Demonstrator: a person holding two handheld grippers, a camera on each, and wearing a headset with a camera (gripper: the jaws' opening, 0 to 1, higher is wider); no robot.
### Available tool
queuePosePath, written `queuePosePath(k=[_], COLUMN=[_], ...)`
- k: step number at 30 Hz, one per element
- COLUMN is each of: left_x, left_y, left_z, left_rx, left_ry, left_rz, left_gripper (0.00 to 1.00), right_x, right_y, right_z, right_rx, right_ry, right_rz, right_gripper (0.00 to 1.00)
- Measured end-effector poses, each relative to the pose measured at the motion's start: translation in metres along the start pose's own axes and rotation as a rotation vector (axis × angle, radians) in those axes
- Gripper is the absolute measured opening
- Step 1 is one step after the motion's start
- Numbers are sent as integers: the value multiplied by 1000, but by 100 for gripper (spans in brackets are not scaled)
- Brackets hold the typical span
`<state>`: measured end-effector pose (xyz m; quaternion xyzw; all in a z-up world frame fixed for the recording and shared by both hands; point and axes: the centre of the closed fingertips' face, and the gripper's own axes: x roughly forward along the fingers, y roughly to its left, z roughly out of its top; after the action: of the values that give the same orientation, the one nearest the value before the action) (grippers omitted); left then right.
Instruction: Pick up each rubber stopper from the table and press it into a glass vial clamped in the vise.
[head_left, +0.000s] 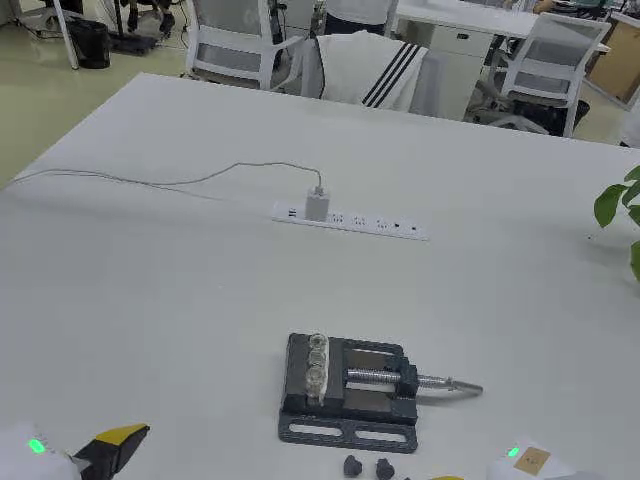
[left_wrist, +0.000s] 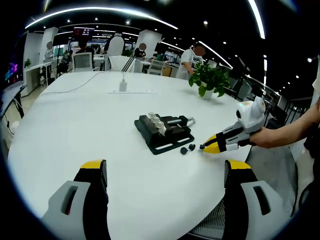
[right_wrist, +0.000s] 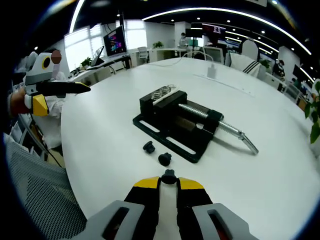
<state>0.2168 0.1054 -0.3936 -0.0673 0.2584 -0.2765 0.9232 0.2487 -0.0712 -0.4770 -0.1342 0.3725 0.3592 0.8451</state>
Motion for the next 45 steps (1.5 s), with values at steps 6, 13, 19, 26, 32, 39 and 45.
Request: queuePosePath(k=[6, 13, 19, 26, 32, 39, 45], left_x=[5, 15, 23, 34, 45, 57, 61], left_y=[-8, -18, -27, -36, -44, -59, -74], left_z=[0, -1, 8, 10, 6, 5, 8], left_rx=[36, 131, 216, 355, 474, 572, 644], left_ry=[11, 45, 46, 77, 127, 150, 150], left_rz=[-36, -92, -139, -185, -222, -295, -356], left_gripper=[93, 91, 87, 80, 73, 63, 48], right_x=[-15, -33, -43, -50, -59, -64, -67], right_y=[1, 2, 6, 15, 25, 29, 40], right_z=[7, 21, 35, 42, 53, 65, 70], right_rx=[-66, -170, -239, -353, -431, -504, -555], right_ry=[26, 53, 75, 148, 191, 235, 272], right_rz=[57, 118, 172, 249, 318, 359, 408], right_gripper=[8, 8, 8, 8, 8, 8, 8])
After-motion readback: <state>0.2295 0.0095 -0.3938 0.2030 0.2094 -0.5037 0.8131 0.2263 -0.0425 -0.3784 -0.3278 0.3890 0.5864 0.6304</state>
